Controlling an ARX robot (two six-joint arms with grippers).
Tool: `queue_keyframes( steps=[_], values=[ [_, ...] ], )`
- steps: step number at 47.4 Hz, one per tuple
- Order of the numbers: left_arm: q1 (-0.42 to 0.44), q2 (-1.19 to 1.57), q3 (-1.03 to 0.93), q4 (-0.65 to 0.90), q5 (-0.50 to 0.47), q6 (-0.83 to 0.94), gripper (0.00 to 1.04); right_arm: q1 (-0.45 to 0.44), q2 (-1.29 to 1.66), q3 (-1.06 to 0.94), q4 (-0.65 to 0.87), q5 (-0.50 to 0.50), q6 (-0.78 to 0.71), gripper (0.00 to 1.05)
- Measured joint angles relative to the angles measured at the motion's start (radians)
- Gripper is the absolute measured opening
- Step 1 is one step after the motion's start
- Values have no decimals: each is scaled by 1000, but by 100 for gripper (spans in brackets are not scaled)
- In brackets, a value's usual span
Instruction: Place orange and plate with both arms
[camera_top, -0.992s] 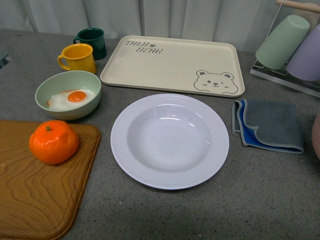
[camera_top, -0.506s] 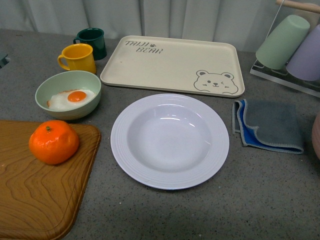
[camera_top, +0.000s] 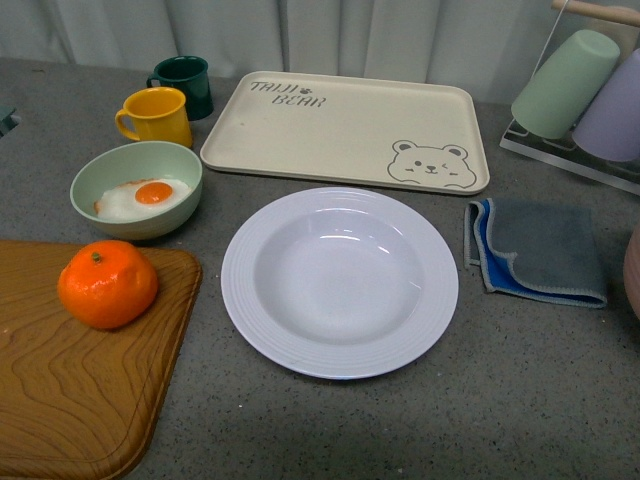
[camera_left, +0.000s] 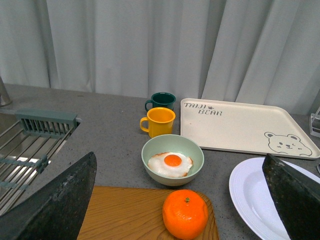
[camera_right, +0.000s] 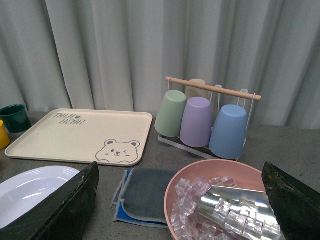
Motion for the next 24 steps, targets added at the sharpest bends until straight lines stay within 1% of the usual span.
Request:
queue_keyframes(
  steps=[15,17,18,19,22,24],
  values=[
    [-3,5,2,-9,-10,-5,98,0,0,0,0,0,0,95],
    [-23,73,38,-108,-74,-66,98,0,0,0,0,0,0,95],
    [-29,112,44,-112,-87,-80,98,0,0,0,0,0,0,95],
    [-35,168,48,-101,-94,-95,98,0,0,0,0,0,0,95],
    [-39,344,70,-14,-49,-151,98,0,0,0,0,0,0,95],
    [-46,472,98,56,-52,-162,98,0,0,0,0,0,0,95]
  ],
)
